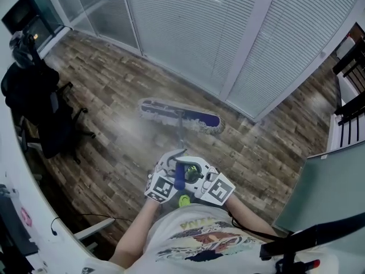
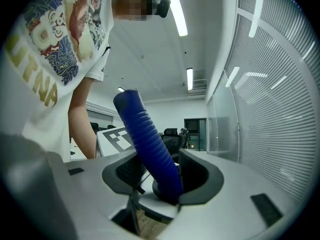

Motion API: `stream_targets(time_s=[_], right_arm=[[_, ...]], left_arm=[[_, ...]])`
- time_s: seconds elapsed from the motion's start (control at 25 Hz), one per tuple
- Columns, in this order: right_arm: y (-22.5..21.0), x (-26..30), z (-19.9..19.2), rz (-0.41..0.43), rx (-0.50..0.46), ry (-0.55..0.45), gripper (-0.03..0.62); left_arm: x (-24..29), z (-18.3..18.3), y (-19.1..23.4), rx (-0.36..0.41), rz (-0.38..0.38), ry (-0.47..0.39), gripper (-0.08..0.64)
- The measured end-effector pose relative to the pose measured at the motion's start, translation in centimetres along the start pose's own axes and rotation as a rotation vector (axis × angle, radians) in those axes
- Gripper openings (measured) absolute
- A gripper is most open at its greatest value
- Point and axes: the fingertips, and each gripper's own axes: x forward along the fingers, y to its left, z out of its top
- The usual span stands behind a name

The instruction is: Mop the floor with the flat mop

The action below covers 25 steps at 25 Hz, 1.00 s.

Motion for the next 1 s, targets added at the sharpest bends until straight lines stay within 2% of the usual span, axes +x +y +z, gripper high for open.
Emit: stream_targets(time_s=[0.36,0.56,0.76,1.0], right_arm=[[-17.9,2.8,-0.9,-0.001,0.019,-0.083,0.196],[-27.3,4.3,-1.1,0.012,0.016,-0.128,0.196],[-29.9,5.7,-1.6,0.004,0.009,-0.098,0.196],[-27.1,4.9,-1.1,0.005,0.022,-0.09,0.196]], left_arm=[[11.7,0.8,13.9,-0.003,0.023,0.028,0.107],[17.6,2.5,21.5,-0.012,0.05,0.023,0.107],[18.8,2.3,24.1,-0.03,0.045,0.03,0.109],[17.0,2.5,21.7,-0.043,0.054,0.016,0.112]])
